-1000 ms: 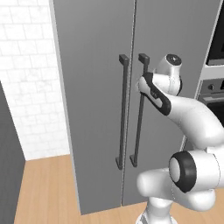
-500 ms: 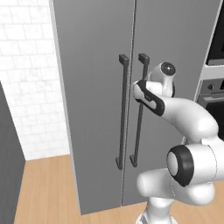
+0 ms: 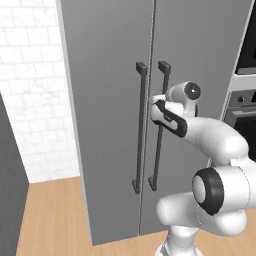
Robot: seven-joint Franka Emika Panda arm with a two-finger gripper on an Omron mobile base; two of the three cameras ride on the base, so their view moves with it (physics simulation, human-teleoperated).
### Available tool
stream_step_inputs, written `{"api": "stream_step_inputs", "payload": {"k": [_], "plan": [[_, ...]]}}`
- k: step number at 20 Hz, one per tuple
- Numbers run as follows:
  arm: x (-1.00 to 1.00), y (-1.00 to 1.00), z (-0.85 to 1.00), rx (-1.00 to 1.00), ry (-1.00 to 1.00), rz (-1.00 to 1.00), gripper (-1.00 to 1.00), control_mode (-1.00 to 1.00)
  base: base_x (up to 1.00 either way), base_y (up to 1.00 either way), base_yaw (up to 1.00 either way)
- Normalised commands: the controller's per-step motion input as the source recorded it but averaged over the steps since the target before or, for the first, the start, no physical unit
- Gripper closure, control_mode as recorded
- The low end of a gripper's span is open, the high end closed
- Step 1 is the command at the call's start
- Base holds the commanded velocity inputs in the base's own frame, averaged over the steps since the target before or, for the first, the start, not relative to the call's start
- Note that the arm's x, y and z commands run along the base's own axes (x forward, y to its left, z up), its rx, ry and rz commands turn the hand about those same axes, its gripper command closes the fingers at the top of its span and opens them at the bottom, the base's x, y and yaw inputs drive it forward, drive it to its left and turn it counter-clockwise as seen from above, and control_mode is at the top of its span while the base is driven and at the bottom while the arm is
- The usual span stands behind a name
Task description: Take the strawberry from the fridge and place it on top of the pancake, located on the dining counter.
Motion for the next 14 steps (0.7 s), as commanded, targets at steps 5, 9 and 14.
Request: {"api": "stream_step_inputs", "payload": {"k": [5,9,14], "plan": [[-0.20,-0.02,0.00,0.01,0.00,-0.05,1.00,-1.00,0.00,0.00,0.00],[-0.77,-0.51,0.00,0.04,0.10,-0.15,1.00,-1.00,0.00,0.00,0.00],[-0.99,-0.97,0.00,0.12,0.20,-0.17,1.00,-1.00,0.00,0.00,0.00]]}}
